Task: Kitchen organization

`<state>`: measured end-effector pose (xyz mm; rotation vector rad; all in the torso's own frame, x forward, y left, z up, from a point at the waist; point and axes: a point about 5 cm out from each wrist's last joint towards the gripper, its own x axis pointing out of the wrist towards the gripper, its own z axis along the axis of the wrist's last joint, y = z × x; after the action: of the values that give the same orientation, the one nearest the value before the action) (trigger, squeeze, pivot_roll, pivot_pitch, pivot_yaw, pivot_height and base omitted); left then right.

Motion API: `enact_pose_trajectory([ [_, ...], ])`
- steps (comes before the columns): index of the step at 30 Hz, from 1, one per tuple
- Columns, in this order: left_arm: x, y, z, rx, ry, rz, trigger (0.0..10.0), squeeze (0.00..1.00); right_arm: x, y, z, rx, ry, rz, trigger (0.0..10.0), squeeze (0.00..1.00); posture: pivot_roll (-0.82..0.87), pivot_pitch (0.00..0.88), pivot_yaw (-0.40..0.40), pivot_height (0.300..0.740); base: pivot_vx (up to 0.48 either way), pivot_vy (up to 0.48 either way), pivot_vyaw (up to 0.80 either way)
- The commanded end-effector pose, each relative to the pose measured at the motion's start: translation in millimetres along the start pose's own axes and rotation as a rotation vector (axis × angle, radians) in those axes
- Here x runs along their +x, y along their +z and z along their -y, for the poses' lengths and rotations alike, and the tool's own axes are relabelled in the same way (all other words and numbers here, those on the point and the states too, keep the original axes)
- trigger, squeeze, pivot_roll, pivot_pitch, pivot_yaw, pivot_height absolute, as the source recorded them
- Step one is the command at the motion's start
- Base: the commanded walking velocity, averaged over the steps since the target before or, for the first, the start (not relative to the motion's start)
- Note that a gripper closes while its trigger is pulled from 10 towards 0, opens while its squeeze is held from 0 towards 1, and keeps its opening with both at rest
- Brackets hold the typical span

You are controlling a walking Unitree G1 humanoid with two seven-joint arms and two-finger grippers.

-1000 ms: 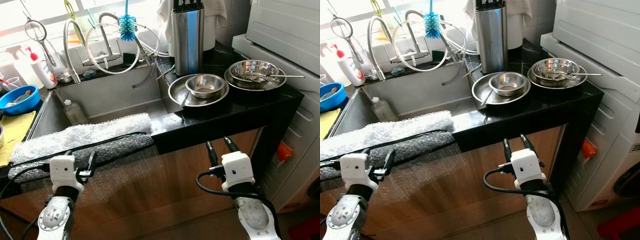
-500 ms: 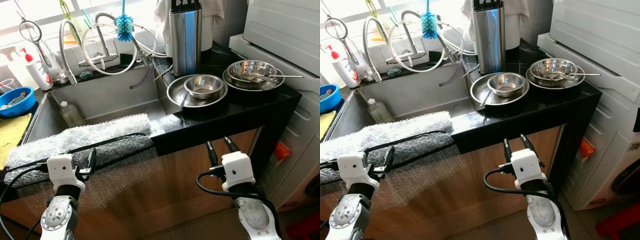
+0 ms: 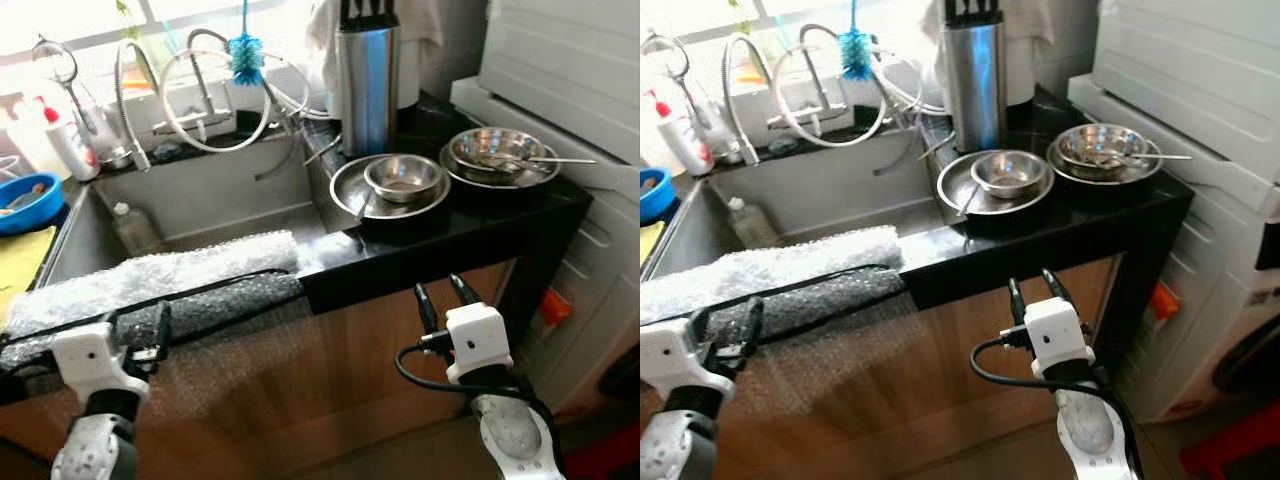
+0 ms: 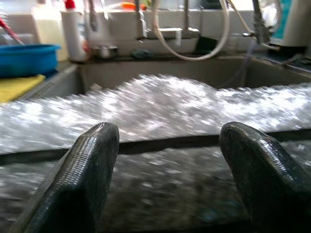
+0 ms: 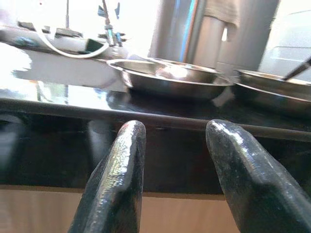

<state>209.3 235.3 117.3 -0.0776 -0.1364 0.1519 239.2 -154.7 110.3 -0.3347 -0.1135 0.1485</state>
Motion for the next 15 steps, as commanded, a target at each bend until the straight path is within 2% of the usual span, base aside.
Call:
enact_pose_trajectory([
  [1, 0.0, 7.1, -3.6, 0.021, -0.012, 0.010, 10.0, 0.00, 2.9, 4.0, -1.6, 0.008, 0.009, 0.017, 10.0, 0.00, -0.08, 0.000, 0.132, 0.740, 0.000, 0.000, 0.00],
  [6, 4.2, 10.0, -4.1, 0.021, 0.004, 0.019, 10.0, 0.00, 3.5, 3.8, -2.5, 0.008, 0.011, 0.016, 10.0, 0.00, -0.08, 0.000, 0.130, 0.740, 0.000, 0.000, 0.00],
  [11, 12.9, 3.6, 15.3, -0.036, 0.006, 0.011, 10.0, 0.00, 5.6, 4.8, -2.9, -0.003, 0.010, 0.020, 10.0, 0.00, -0.09, 0.000, 0.129, 0.740, 0.000, 0.000, 0.00],
  [15, 13.4, -0.5, 17.4, -0.044, 0.023, 0.000, 10.0, 0.00, 4.8, 5.5, -2.3, -0.013, 0.010, 0.025, 10.0, 0.00, -0.09, 0.000, 0.127, 0.740, 0.000, 0.000, 0.00],
])
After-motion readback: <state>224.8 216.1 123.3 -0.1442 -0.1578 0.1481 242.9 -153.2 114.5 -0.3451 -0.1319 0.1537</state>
